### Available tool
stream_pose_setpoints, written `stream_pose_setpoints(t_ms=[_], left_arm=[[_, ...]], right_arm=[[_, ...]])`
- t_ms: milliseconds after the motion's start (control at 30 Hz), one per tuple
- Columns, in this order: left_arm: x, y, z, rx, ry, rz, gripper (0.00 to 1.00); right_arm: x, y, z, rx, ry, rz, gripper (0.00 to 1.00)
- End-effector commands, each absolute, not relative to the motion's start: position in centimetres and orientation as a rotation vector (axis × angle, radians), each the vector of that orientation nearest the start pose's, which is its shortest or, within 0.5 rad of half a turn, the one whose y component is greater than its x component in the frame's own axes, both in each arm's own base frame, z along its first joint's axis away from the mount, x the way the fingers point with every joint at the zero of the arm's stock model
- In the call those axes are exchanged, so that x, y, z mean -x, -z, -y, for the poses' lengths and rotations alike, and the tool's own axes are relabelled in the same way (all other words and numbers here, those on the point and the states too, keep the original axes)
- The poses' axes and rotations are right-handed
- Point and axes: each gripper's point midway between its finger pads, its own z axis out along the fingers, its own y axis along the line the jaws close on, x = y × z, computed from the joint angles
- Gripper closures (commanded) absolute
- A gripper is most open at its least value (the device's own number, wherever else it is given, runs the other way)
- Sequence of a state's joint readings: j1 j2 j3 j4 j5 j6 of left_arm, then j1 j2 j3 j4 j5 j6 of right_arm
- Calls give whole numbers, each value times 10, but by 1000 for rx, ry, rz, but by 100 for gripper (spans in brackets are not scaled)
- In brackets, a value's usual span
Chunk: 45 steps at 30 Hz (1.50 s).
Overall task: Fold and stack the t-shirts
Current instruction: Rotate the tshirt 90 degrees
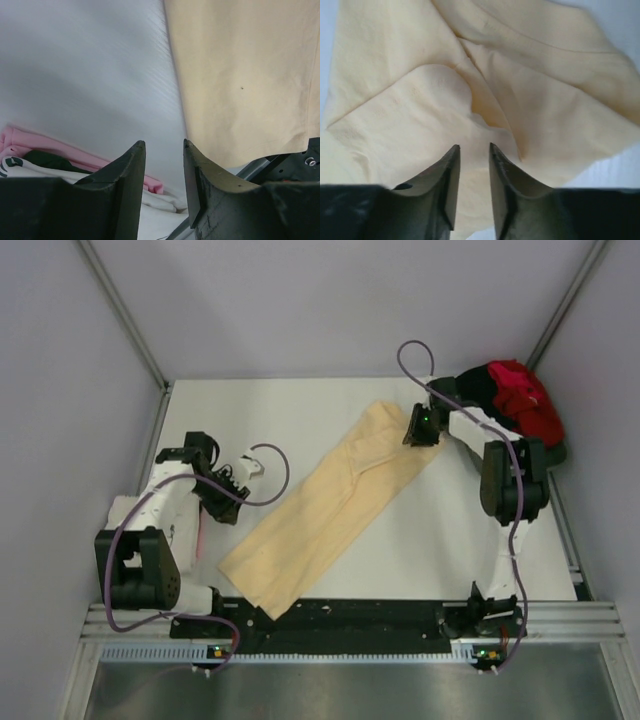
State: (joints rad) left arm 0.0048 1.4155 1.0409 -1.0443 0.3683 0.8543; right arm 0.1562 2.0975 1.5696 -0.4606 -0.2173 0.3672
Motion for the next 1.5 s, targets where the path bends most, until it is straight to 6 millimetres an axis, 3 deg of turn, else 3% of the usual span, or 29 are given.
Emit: stream_pose_setpoints(t_ms=[0, 67, 167, 267, 367, 433, 567, 700, 733, 767, 900, 1000, 1067, 1100, 1133, 1200, 1333, 1400, 1433, 1467], left_arm=[[-237, -88, 32, -1183, 366, -2553, 59], [-235, -82, 27, -1190, 332, -2567, 57], [-228, -67, 21, -1217, 306, -2596, 55], [-220, -44, 10, -1271, 254, -2636, 53], [-215, -25, 1, -1294, 220, -2691, 55], [-209, -20, 9, -1347, 247, -2693, 55], [-181, -2, 28, -1596, 229, -2661, 54], [-151, -1, 77, -1847, 444, -2482, 55], [-143, -3, 89, -1905, 504, -2436, 55], [-137, -5, 100, -1962, 552, -2388, 54], [-122, -18, 150, -2146, 738, -2177, 53], [-108, -35, 189, -2213, 920, -2026, 51], [-104, -49, 200, -2225, 978, -1979, 50], [-105, -56, 199, -2222, 968, -1977, 50], [-107, -60, 192, -2224, 920, -1980, 50], [-110, -66, 175, -2218, 779, -1959, 50], [-126, -84, 144, -2186, 545, -1950, 48], [-129, -94, 137, -2168, 504, -1957, 48], [-131, -98, 138, -2154, 498, -1932, 48], [-132, -102, 141, -2138, 498, -1891, 47]], right_arm=[[-478, -127, -86, -320, -317, -2389, 66], [-468, -120, -70, -372, -265, -2396, 54], [-460, -96, -52, -458, -265, -2440, 52], [-470, -74, -47, -440, -248, -2476, 52], [-486, -54, -68, -394, -382, -2543, 63], [-489, -35, -80, -410, -463, -2603, 68], [-503, -23, -91, -404, -492, -2627, 99], [-543, -29, -103, -375, -564, -2585, 100], [-558, -33, -109, -358, -606, -2556, 100], [-581, -50, -114, -334, -645, -2494, 100], [-636, -69, -139, -307, -753, -2354, 99], [-661, -97, -166, -235, -833, -2226, 68], [-666, -121, -171, -183, -833, -2157, 58], [-664, -132, -165, -165, -803, -2143, 54], [-660, -164, -159, -122, -767, -2098, 49], [-643, -202, -149, -16, -679, -2057, 45], [-580, -272, -143, 160, -599, -1989, 38], [-541, -290, -149, 248, -576, -1956, 35], [-518, -273, -153, 301, -568, -1981, 35], [-495, -283, -161, 371, -569, -1935, 35]])
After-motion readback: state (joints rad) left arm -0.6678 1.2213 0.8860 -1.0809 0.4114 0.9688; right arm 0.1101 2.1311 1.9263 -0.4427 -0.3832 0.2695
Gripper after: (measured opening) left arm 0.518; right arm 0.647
